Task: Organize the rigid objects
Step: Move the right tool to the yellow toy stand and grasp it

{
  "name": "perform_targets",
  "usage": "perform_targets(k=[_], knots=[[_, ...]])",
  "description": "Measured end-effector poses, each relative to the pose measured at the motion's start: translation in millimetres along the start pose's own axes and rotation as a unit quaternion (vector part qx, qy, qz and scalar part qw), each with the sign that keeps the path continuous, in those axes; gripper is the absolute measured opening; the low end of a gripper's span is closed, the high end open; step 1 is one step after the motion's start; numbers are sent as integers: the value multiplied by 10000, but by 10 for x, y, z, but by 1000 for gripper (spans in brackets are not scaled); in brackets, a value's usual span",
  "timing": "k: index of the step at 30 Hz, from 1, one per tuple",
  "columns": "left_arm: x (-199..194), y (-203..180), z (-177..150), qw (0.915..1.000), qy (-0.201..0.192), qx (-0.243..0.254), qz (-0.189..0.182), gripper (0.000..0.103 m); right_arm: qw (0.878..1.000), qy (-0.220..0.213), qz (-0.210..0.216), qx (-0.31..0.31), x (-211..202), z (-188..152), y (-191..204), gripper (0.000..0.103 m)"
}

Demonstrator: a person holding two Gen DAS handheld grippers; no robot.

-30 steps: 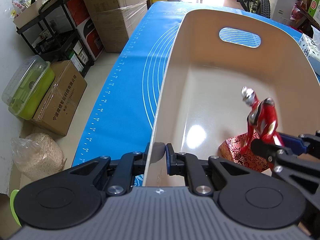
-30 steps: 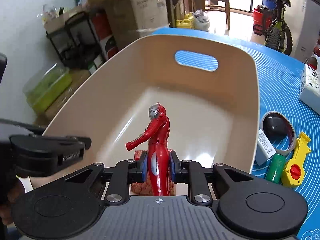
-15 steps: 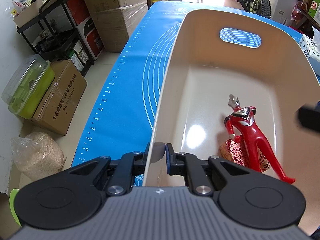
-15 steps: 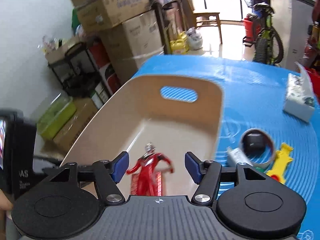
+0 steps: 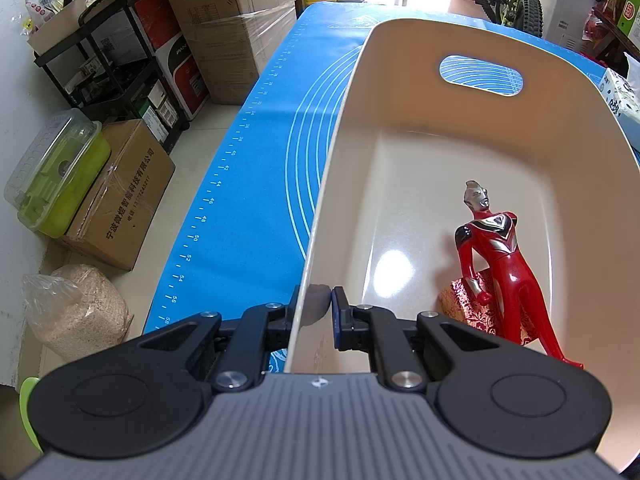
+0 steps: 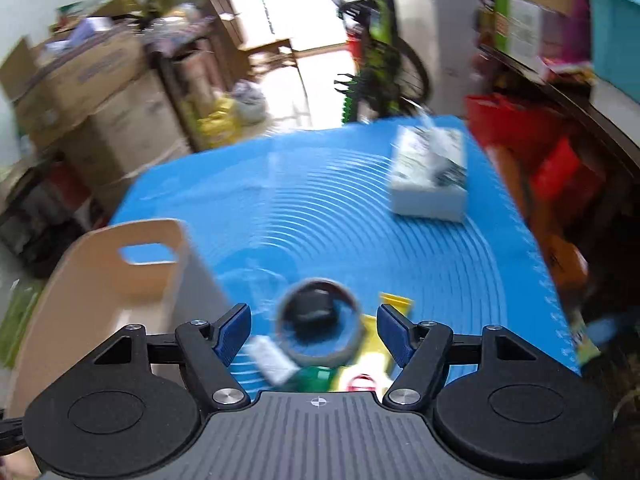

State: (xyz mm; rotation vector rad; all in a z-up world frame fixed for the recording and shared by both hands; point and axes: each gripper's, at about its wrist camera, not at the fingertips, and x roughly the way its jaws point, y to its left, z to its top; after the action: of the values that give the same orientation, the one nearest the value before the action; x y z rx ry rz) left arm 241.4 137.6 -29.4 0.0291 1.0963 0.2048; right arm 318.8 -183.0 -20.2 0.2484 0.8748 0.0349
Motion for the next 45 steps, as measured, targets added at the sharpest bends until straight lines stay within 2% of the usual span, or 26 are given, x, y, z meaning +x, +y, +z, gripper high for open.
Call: perform_targets(k=[3,12,16,22,29,31,33,34,36,38,45], knots=[[-3,8,-1,10000,0,9,15,15,9995,193,-251,-25,186,-60,-103,75],[-9,16,-15,10000,-1,18,27,15,9965,584,-562,-198,503,-207,-189,75],[-12,18,-19,10000,0,24,30,15,9958,578,-691,-132,577,-229,-237,75],[-11,14,-18,10000,1,23,31,15,9959,637,-624,119,700,-251,-329,75],[-5,14,-14,10000,4,47,56,16,9953,595,-769,-10,801,-280,-269,74],[-2,12,-16,10000,5,51,60,16,9951,565,-806,-107,806,-291,-237,68],[-3,14,-17,10000,6,55,66,16,9951,537,-809,-162,797,-295,-221,59],[-2,12,-15,10000,5,53,64,16,9949,534,-830,-209,789,-295,-205,51],[-2,10,-14,10000,6,51,62,16,9951,546,-801,-206,776,-302,-200,46],[-1,14,-16,10000,6,49,61,16,9948,581,-800,-227,754,-310,-184,36],[-3,-6,-18,10000,6,49,64,16,9956,518,-758,-205,593,-299,-148,36]])
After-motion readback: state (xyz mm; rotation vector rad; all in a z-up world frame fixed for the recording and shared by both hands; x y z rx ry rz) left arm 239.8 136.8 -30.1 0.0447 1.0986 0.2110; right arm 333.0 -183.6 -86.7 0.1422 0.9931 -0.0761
